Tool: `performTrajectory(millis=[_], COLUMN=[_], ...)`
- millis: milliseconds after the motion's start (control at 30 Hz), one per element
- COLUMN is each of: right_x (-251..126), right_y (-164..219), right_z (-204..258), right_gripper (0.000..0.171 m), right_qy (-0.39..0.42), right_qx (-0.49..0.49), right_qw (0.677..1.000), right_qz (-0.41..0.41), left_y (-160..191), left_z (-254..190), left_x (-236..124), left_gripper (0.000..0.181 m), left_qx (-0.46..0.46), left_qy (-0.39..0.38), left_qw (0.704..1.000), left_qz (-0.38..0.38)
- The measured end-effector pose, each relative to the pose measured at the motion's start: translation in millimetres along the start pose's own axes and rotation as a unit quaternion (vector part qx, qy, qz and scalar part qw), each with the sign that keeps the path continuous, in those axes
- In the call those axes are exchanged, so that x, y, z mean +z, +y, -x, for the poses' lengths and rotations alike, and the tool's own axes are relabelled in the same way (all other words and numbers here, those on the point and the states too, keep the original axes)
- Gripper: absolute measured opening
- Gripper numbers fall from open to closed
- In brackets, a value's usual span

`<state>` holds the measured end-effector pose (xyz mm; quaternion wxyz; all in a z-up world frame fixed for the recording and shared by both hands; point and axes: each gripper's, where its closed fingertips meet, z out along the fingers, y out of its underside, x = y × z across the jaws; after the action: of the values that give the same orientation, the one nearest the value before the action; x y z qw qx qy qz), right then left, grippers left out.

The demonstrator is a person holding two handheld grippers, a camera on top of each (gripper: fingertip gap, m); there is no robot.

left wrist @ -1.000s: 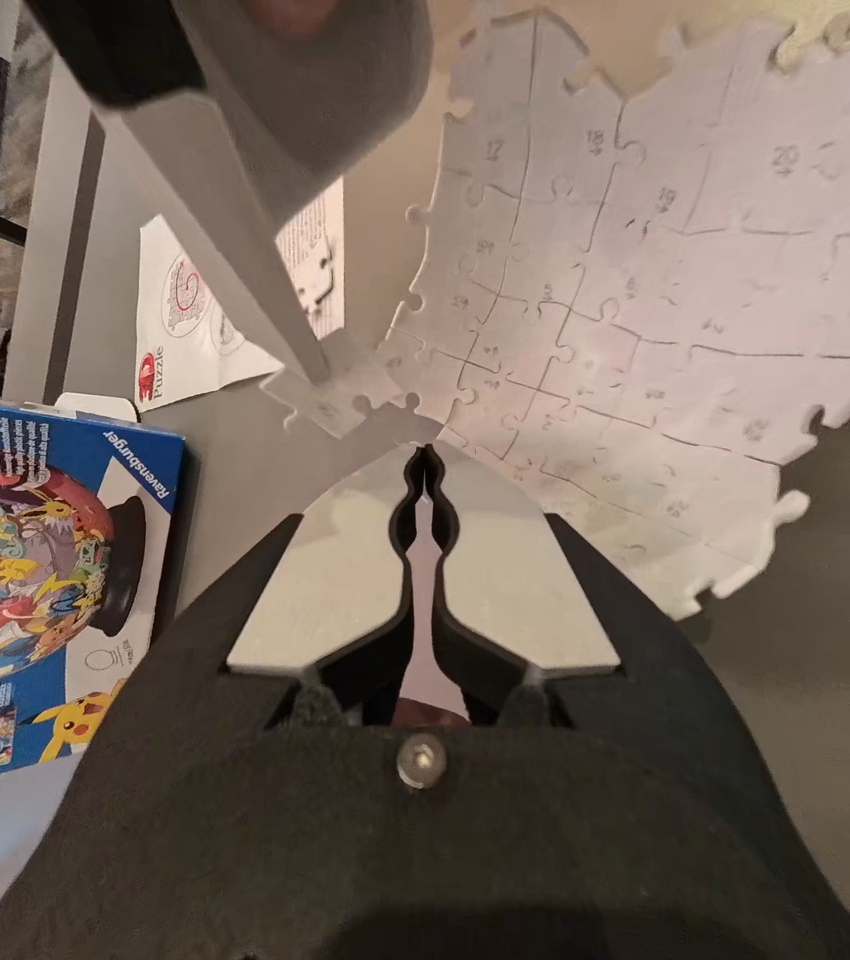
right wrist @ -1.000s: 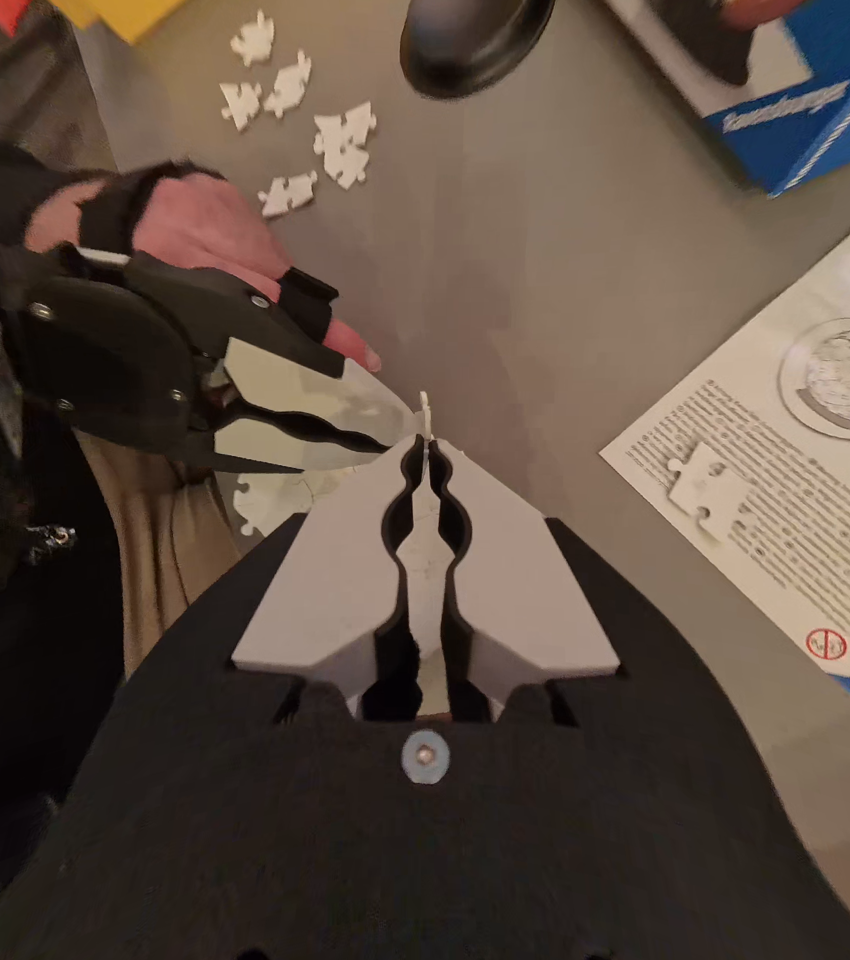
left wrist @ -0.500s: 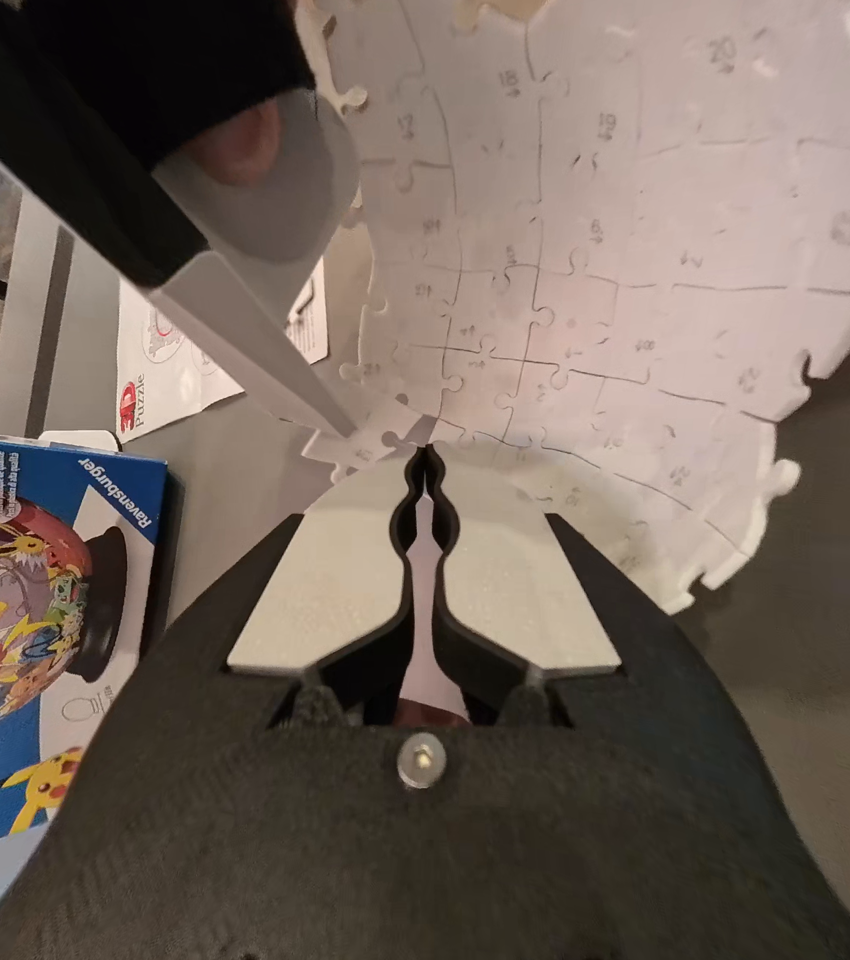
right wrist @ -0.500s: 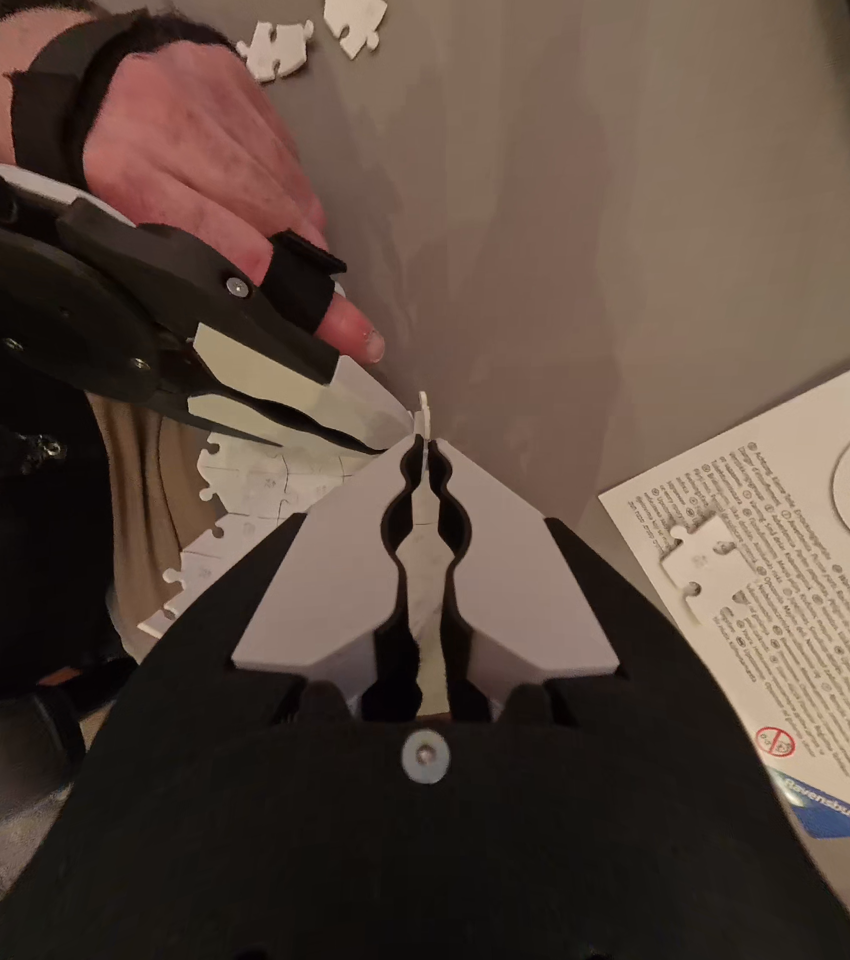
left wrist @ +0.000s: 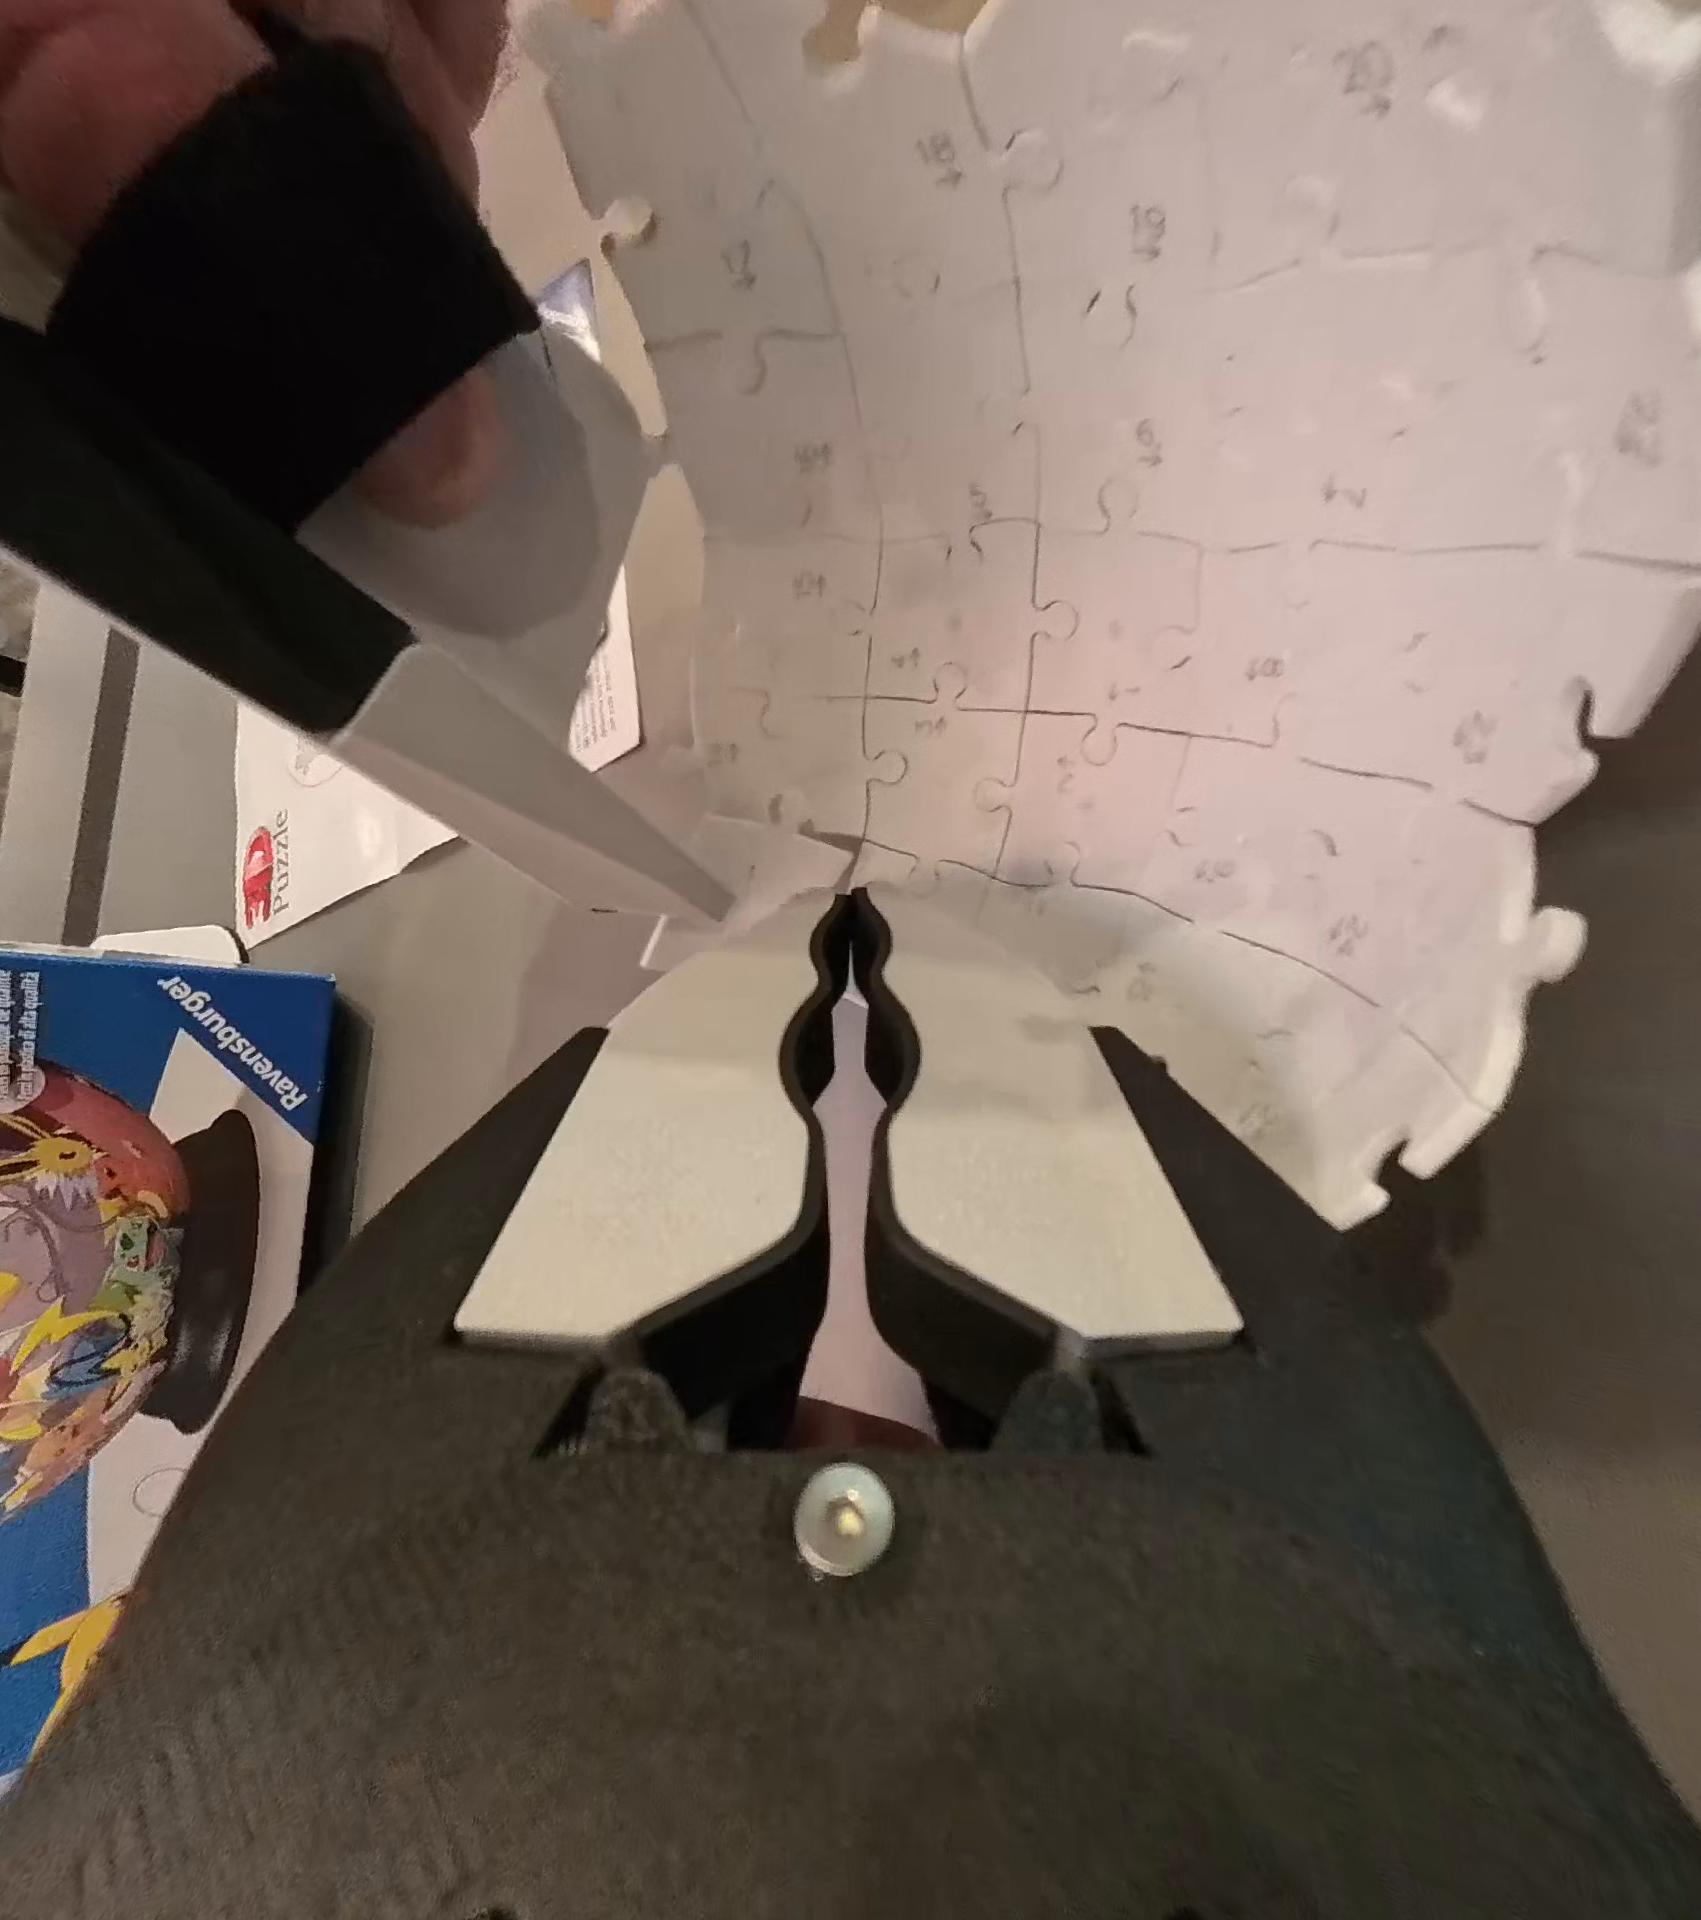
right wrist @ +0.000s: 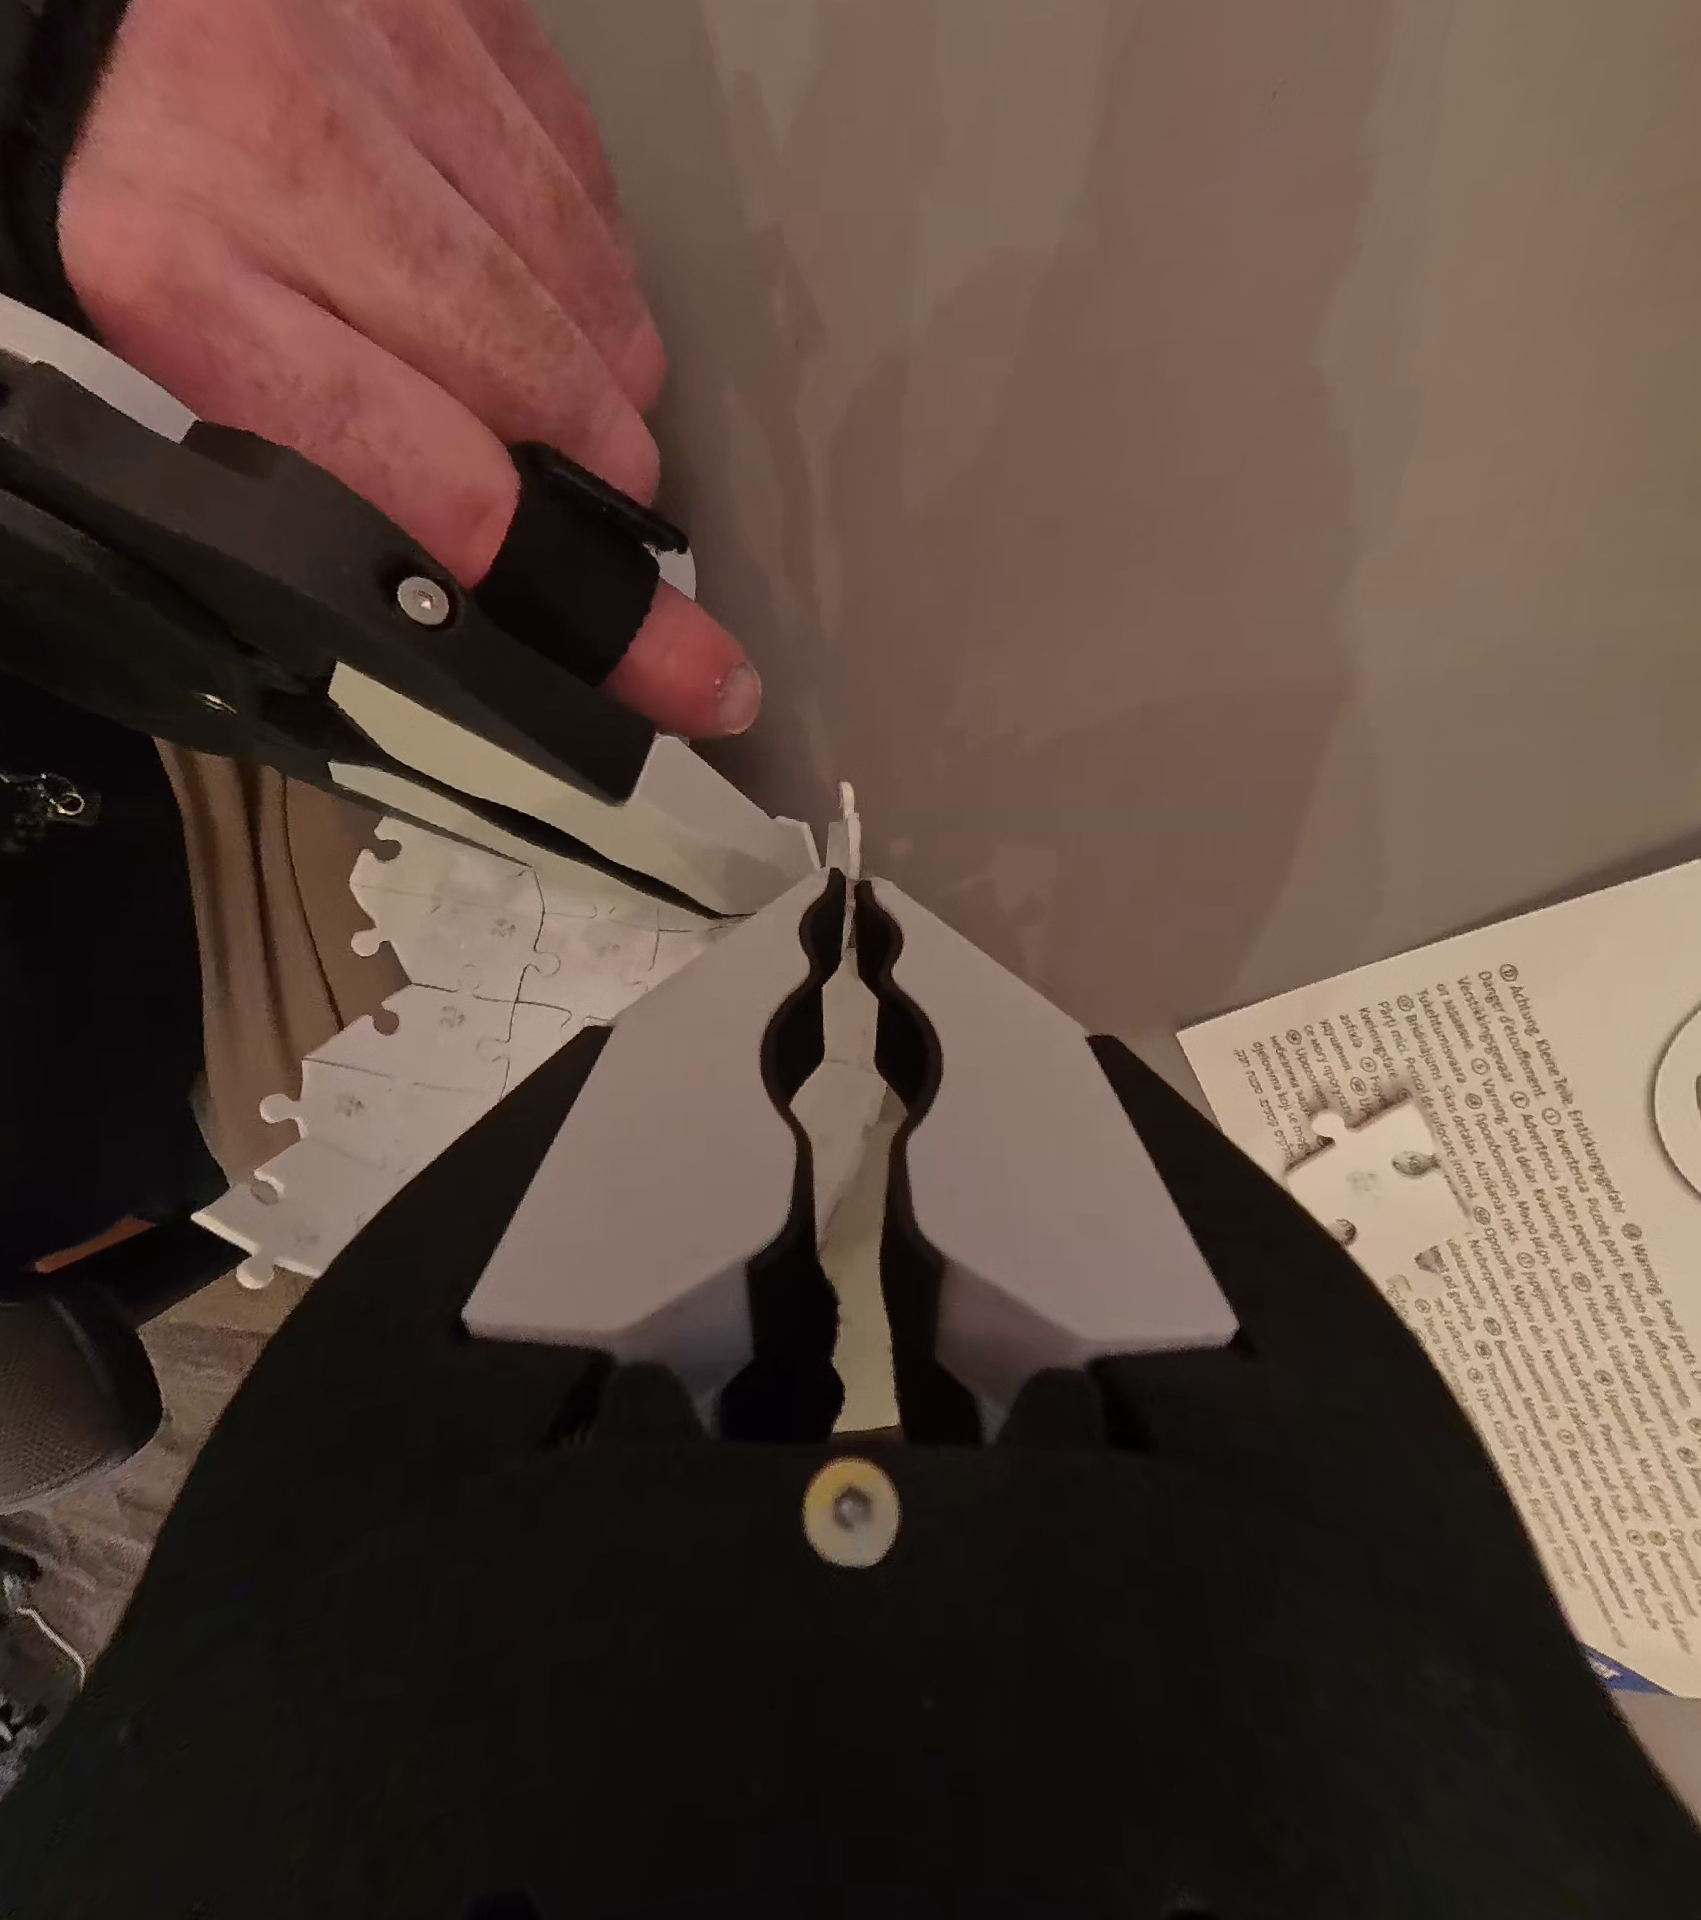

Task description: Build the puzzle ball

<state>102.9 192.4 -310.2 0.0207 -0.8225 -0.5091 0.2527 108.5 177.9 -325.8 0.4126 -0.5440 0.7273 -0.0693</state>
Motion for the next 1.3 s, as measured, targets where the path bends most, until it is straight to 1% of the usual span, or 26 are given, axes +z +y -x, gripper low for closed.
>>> performTrajectory(millis=[233, 867, 1133, 1300], right_x=[2, 0, 1, 3], right_y=[3, 9, 10, 7], right_z=[1, -8, -9, -9], right_gripper=[0.000, 0.001, 0.002, 0.002], right_qy=[0.004, 0.083, 0.099, 0.098], right_qx=[-0.024, -0.077, -0.097, -0.101], right_qw=[0.999, 0.984, 0.978, 0.978], right_qz=[0.037, 0.141, 0.157, 0.153], left_y=[-1, -2, -2, -2], left_z=[-1, -3, -4, -4], left_x=[1, 5, 5, 5], left_gripper=[0.000, 0.000, 0.000, 0.000], left_qx=[0.014, 0.039, 0.044, 0.047], left_qy=[-0.004, -0.007, -0.008, -0.009], left_qw=[1.000, 0.999, 0.999, 0.999], left_qz=[-0.002, 0.003, 0.002, 0.002])
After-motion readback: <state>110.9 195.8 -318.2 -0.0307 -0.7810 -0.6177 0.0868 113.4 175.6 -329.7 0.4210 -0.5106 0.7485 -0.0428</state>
